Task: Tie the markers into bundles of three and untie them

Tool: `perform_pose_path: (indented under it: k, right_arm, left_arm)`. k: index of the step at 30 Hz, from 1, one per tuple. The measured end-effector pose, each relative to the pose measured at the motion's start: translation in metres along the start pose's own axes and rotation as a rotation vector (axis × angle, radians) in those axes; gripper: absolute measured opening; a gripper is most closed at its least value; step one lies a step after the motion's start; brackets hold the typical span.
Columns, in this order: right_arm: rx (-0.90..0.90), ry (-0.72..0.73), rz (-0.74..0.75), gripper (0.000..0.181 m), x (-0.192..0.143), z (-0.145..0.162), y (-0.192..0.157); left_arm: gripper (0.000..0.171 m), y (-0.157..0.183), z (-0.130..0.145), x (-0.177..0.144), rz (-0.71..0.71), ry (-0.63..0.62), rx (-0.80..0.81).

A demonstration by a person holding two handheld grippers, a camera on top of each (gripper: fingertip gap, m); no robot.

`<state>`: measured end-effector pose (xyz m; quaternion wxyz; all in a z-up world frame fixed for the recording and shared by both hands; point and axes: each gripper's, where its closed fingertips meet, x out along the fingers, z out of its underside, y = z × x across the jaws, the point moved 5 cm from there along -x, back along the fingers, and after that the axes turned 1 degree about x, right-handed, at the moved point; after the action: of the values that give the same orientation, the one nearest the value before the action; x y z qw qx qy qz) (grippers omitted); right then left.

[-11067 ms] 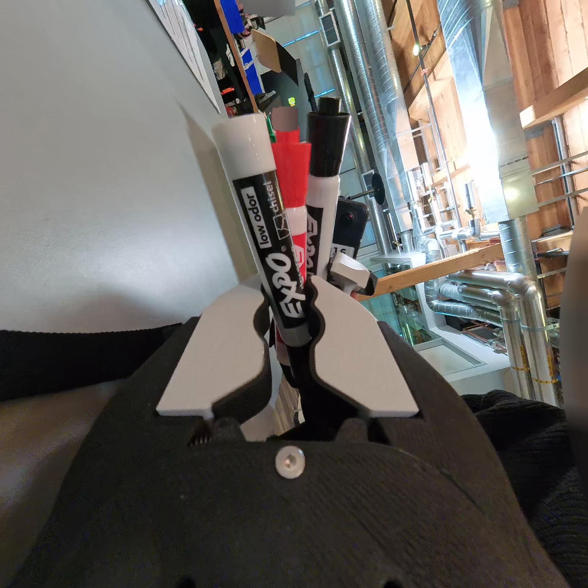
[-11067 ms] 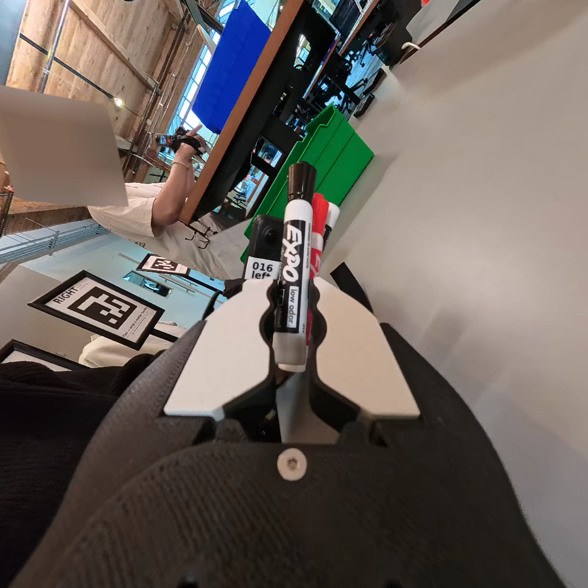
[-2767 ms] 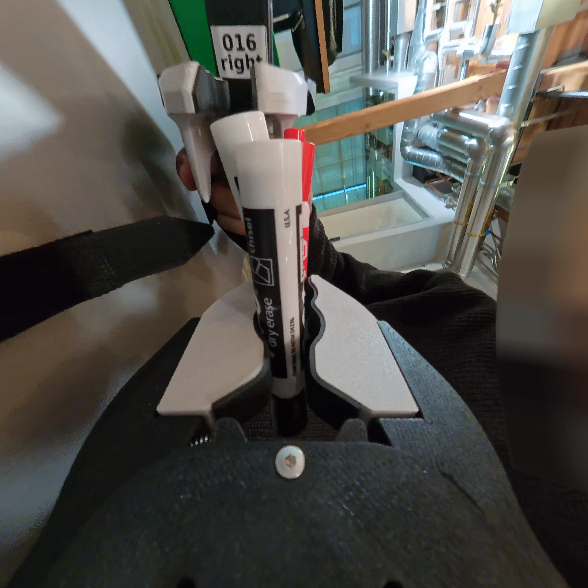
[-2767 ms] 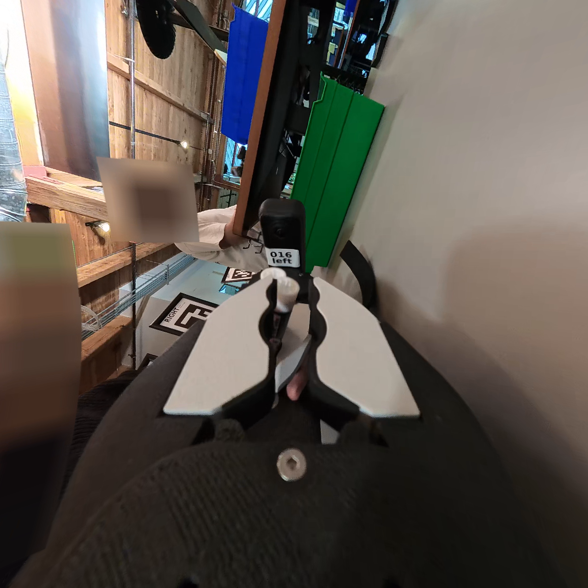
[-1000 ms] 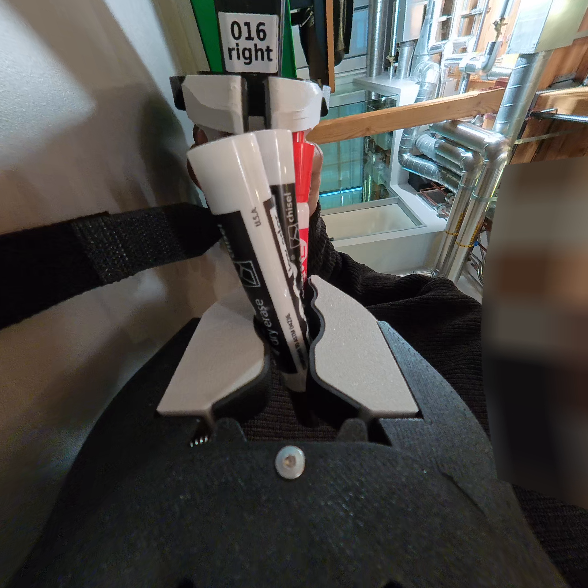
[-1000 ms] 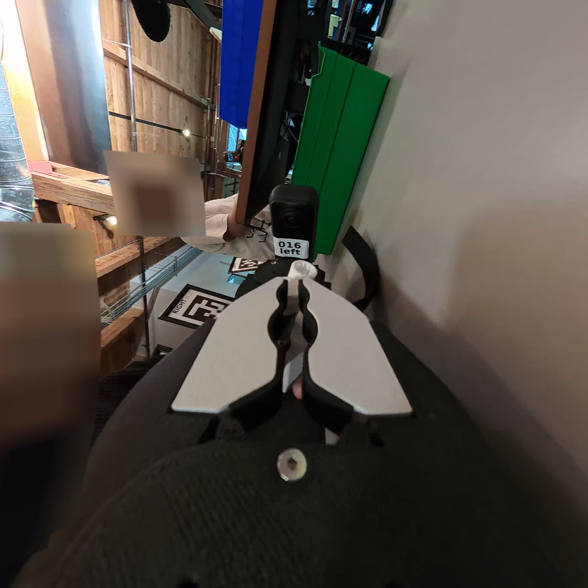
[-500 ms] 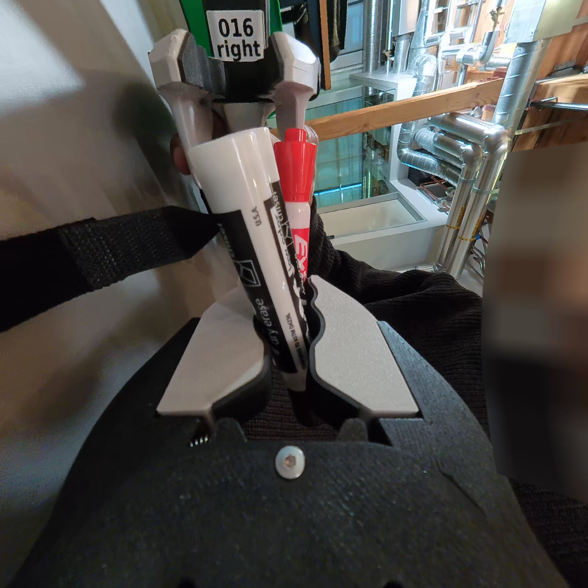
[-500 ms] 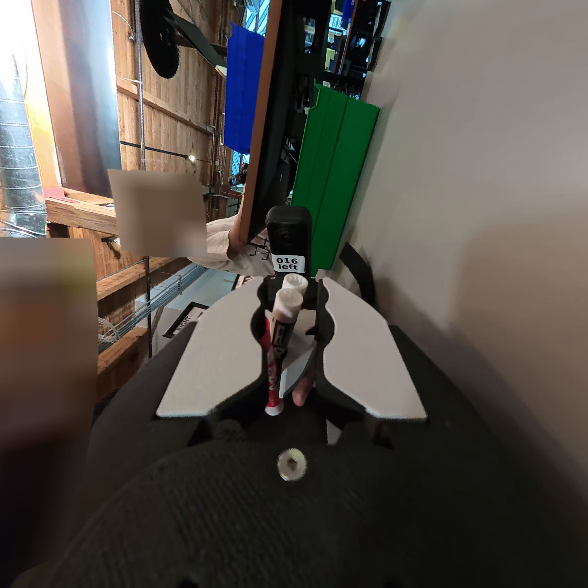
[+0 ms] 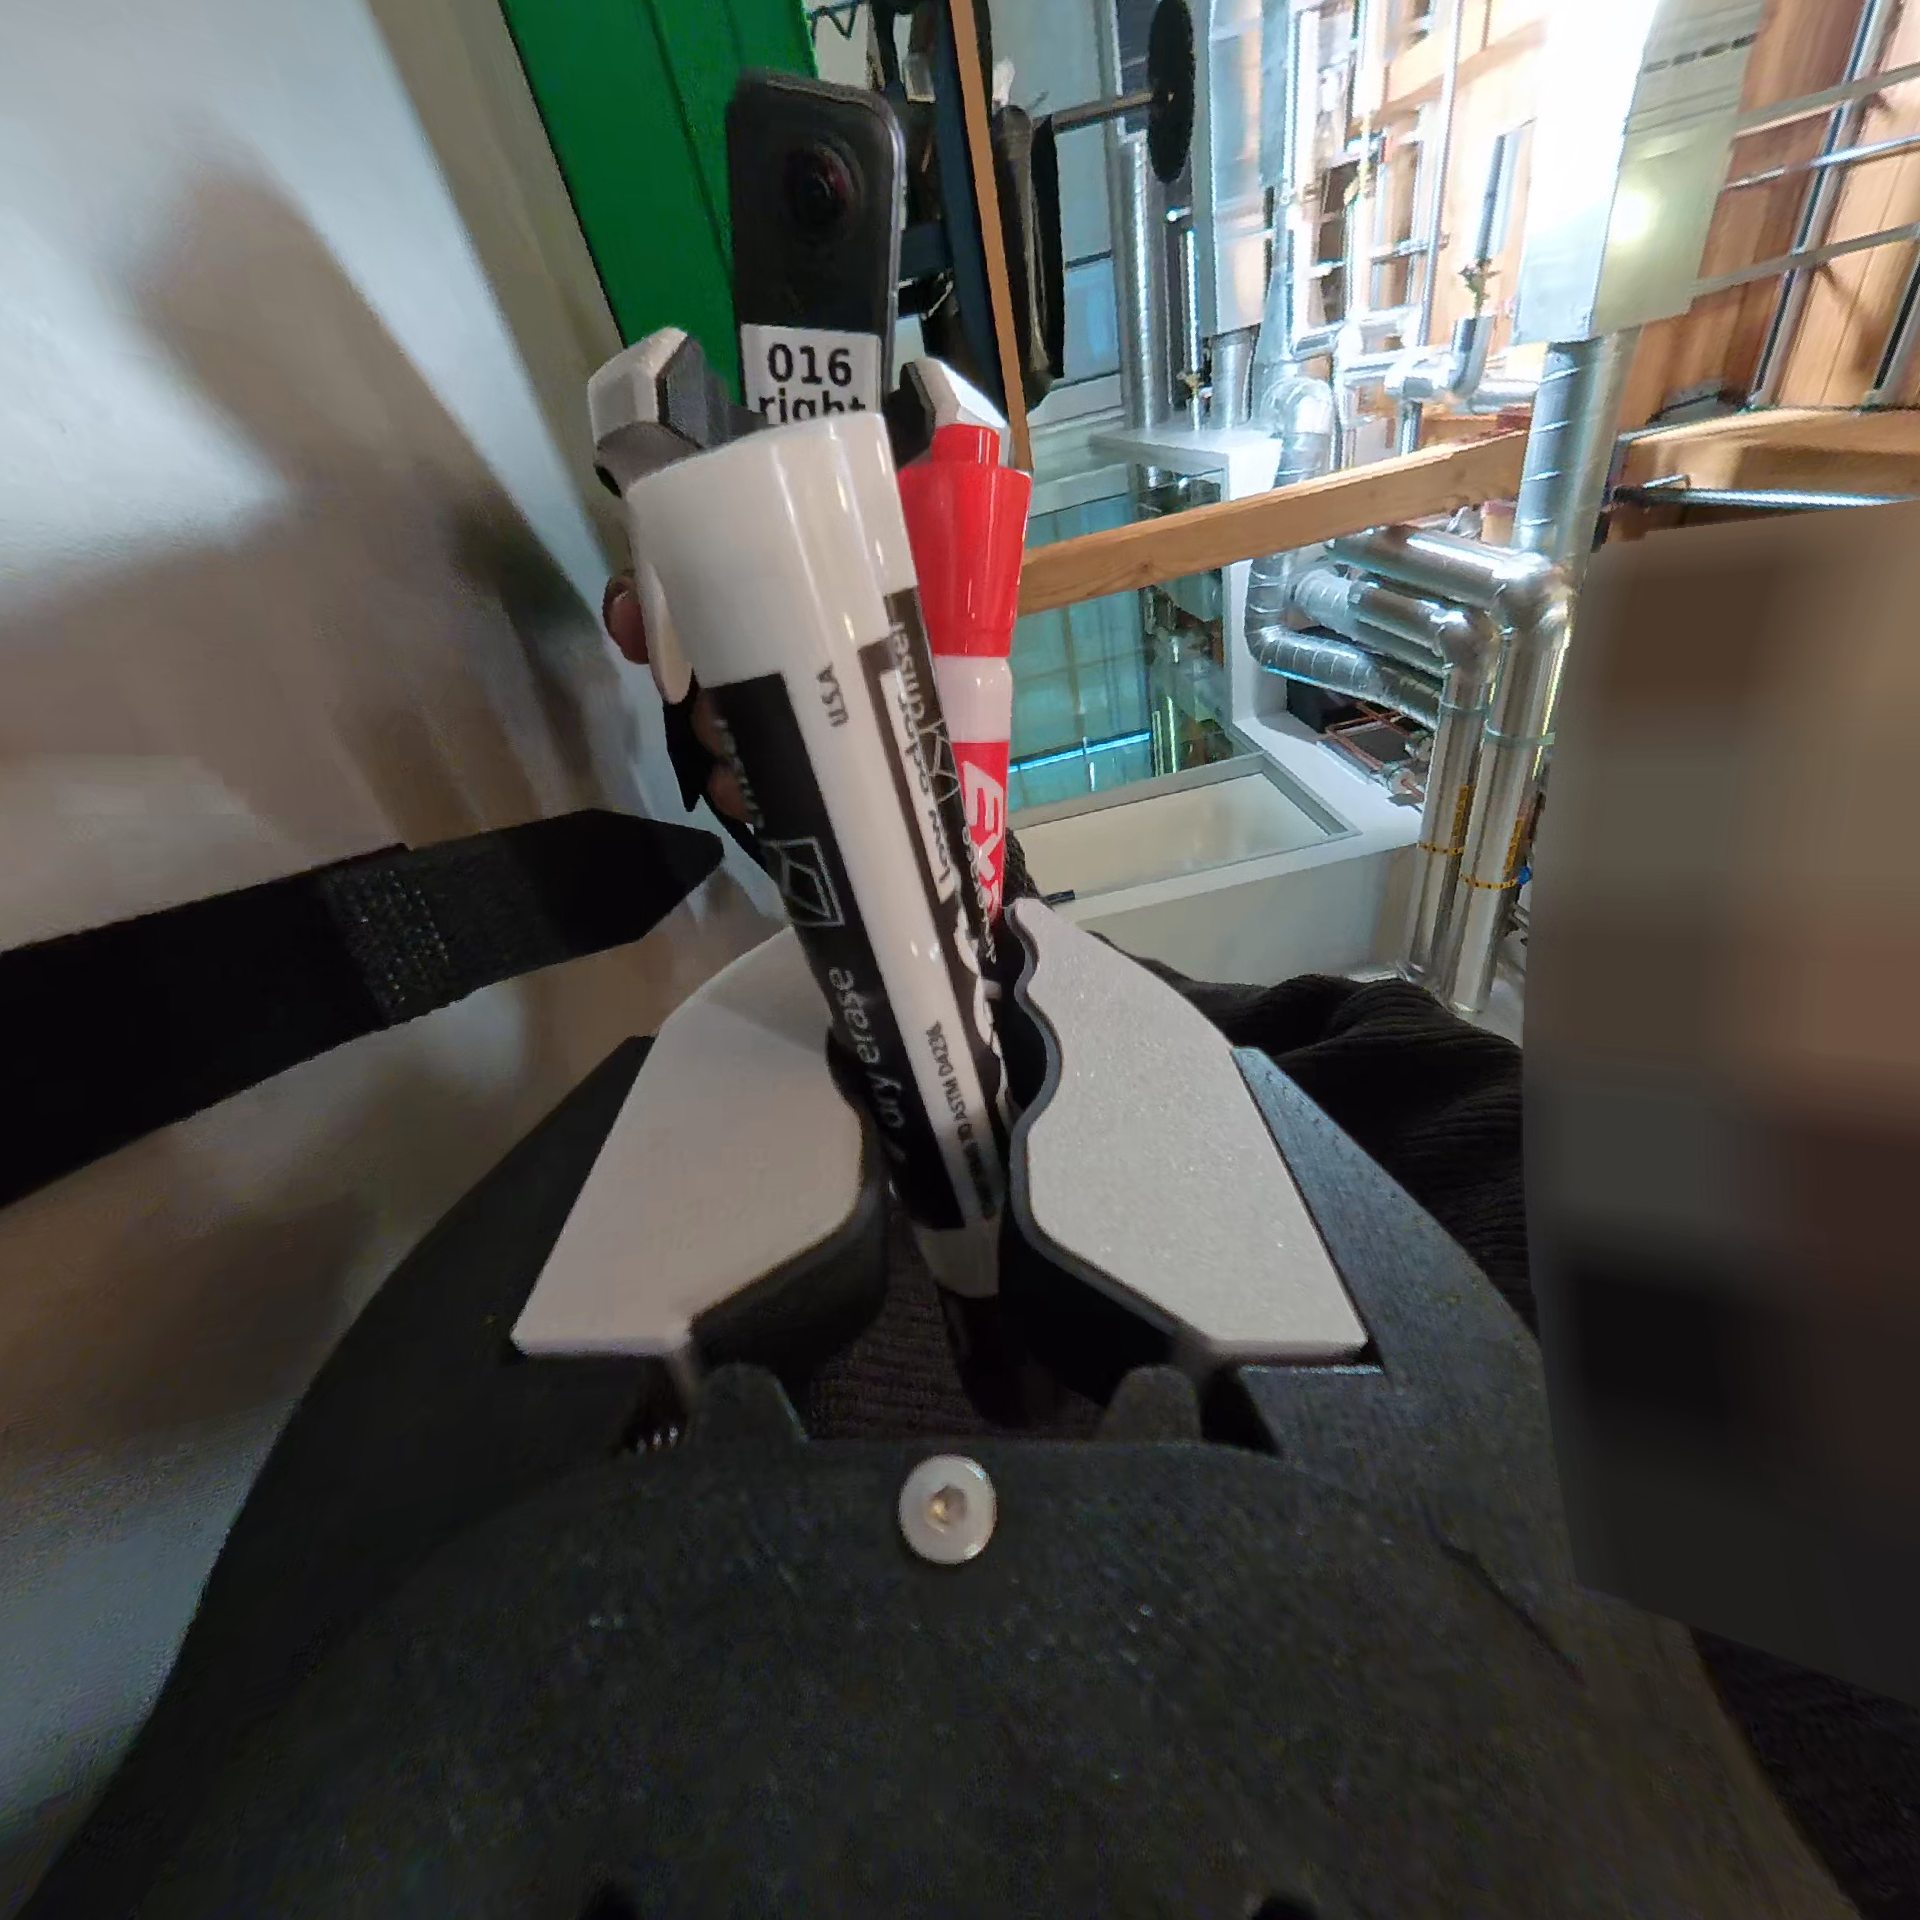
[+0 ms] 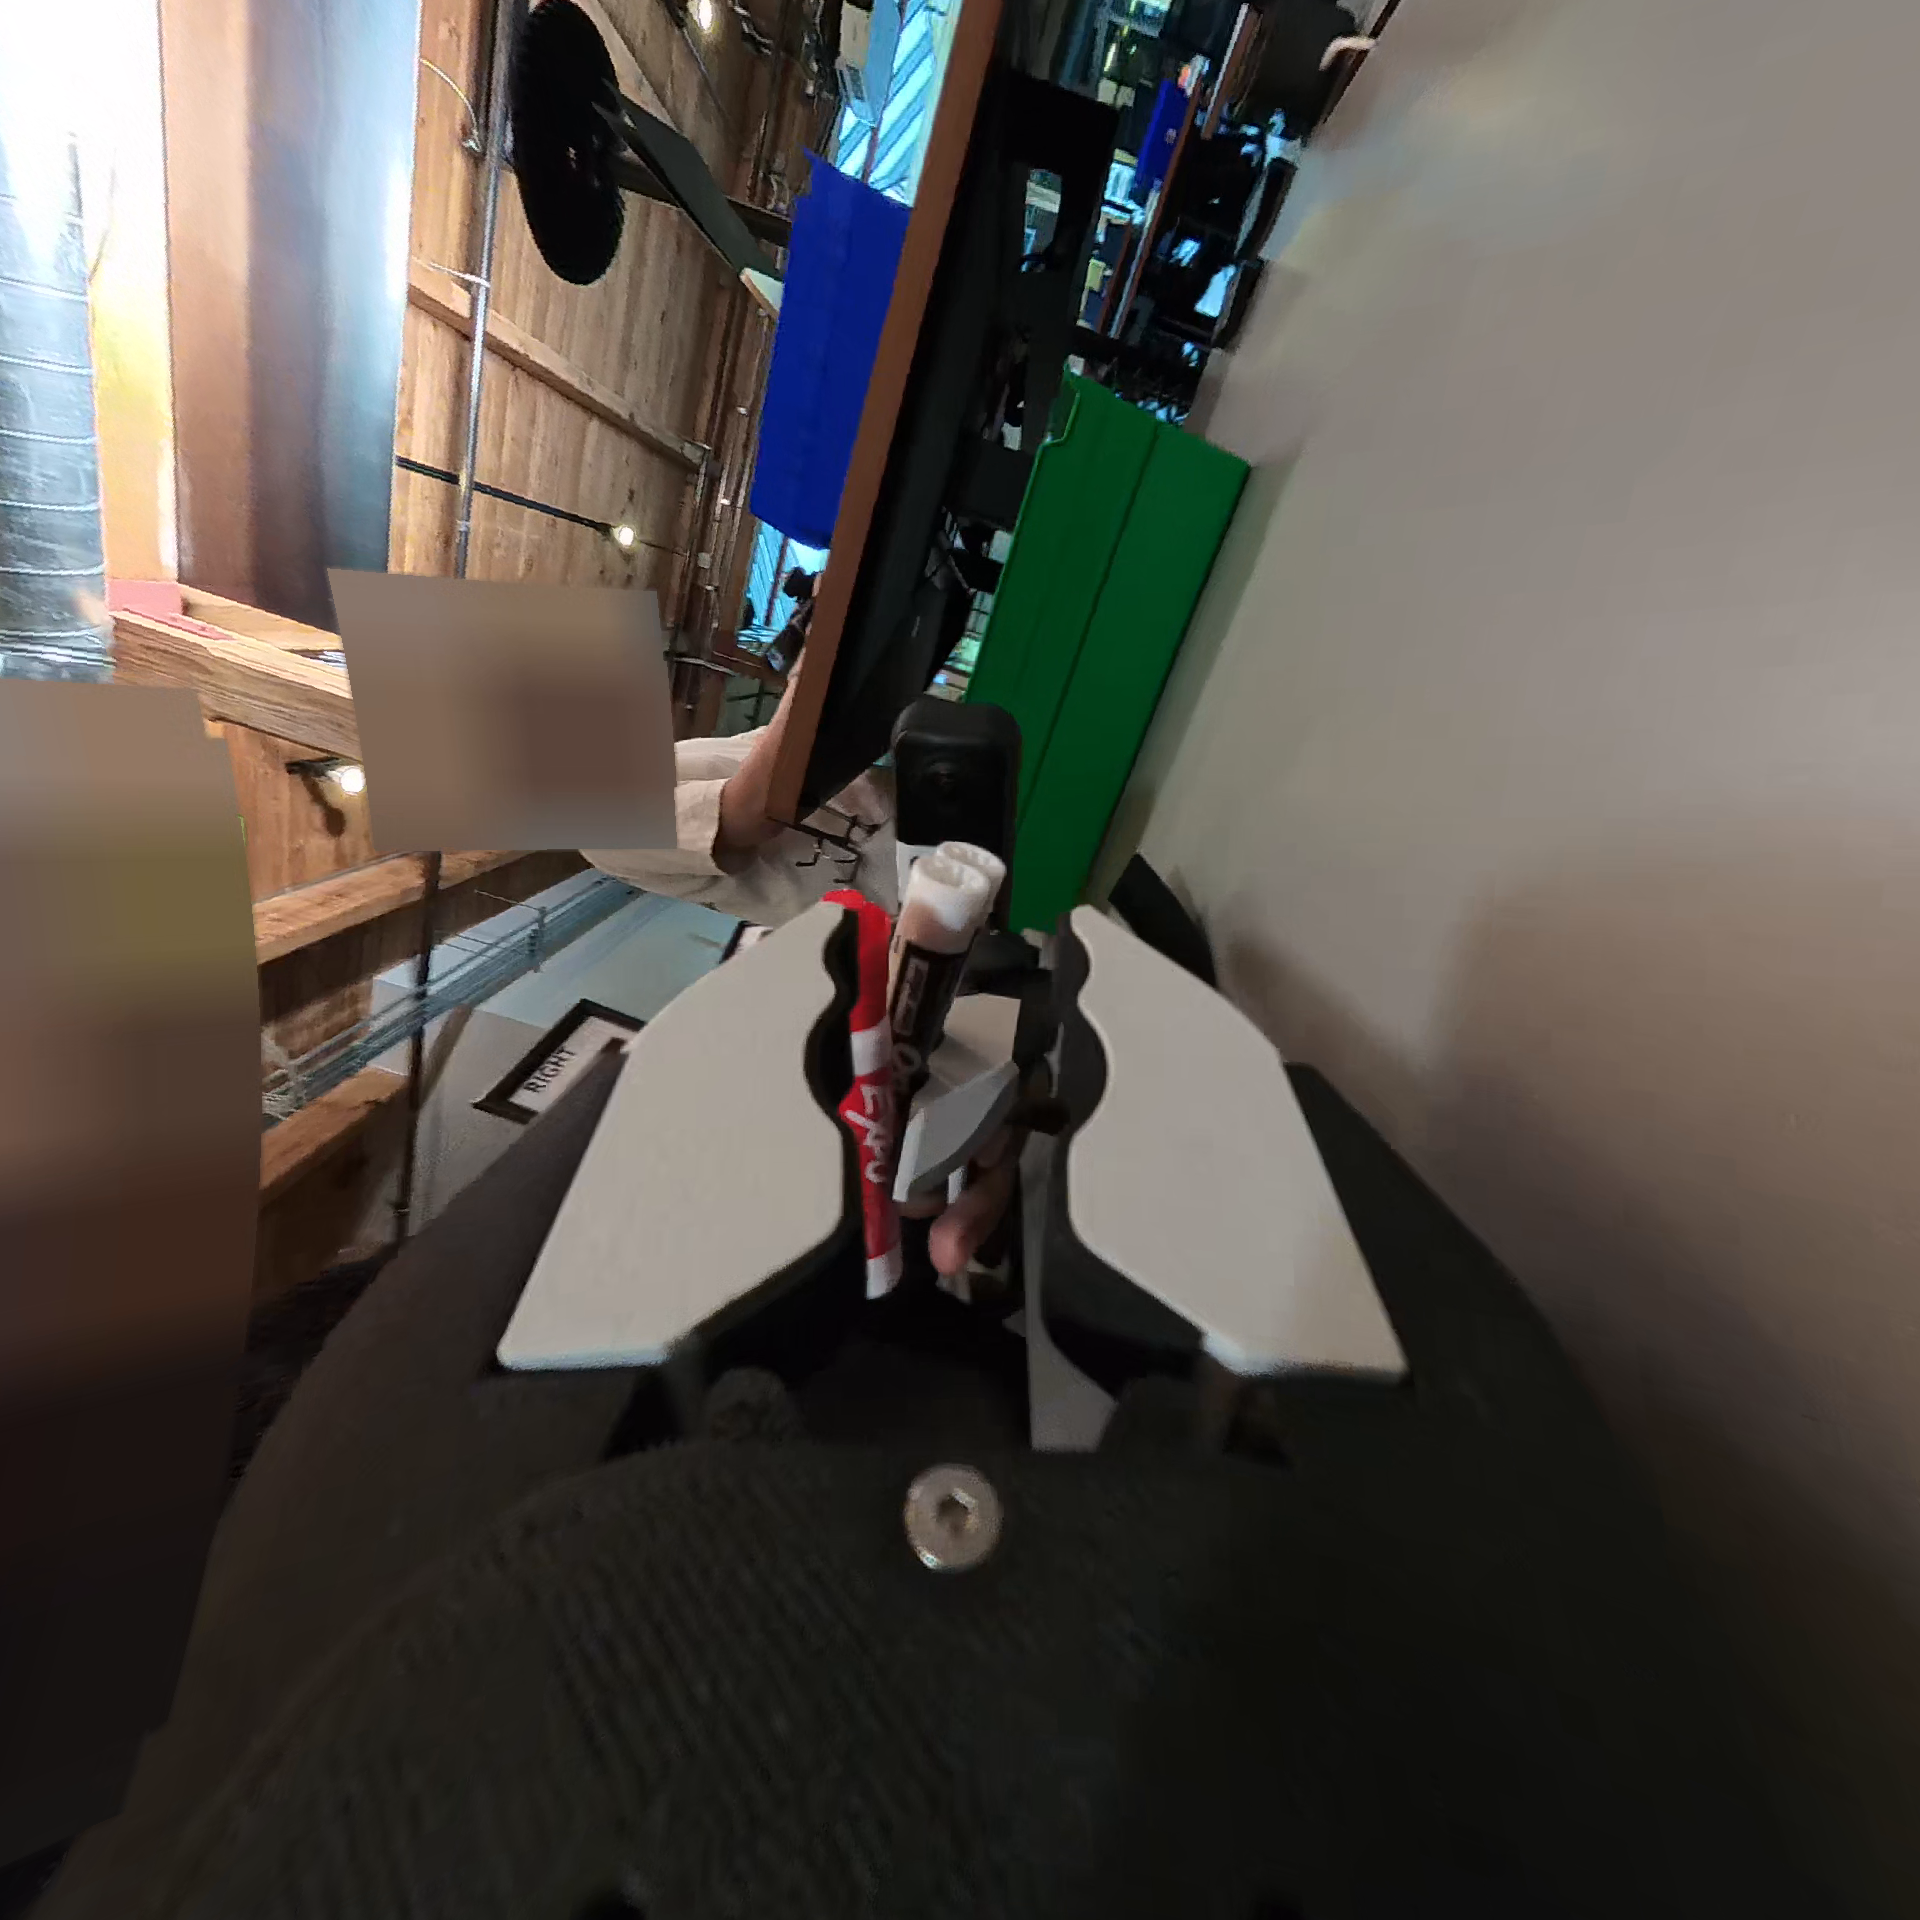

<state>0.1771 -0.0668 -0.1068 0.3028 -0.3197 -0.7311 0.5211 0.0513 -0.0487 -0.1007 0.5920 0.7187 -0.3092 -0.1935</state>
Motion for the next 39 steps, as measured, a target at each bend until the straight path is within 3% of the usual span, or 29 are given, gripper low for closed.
perform_pose_path:
  k: [7, 18, 39]
  right_arm:
    - [0.013, -0.008, -0.018, 0.037, 0.001, 0.002, -0.001]
    - [-0.047, -0.197, -0.095, 0.023, 0.017, 0.026, -0.014]
    - [-0.027, -0.287, -0.121, 0.016, 0.025, 0.041, -0.016]
  left_arm:
    - [0.020, 0.000, -0.010, -0.007, -0.004, 0.086, 0.007]
    - [0.020, 0.000, -0.016, -0.011, -0.018, 0.136, 0.026]
    - [0.020, 0.000, -0.006, -0.002, -0.032, 0.054, 0.048]
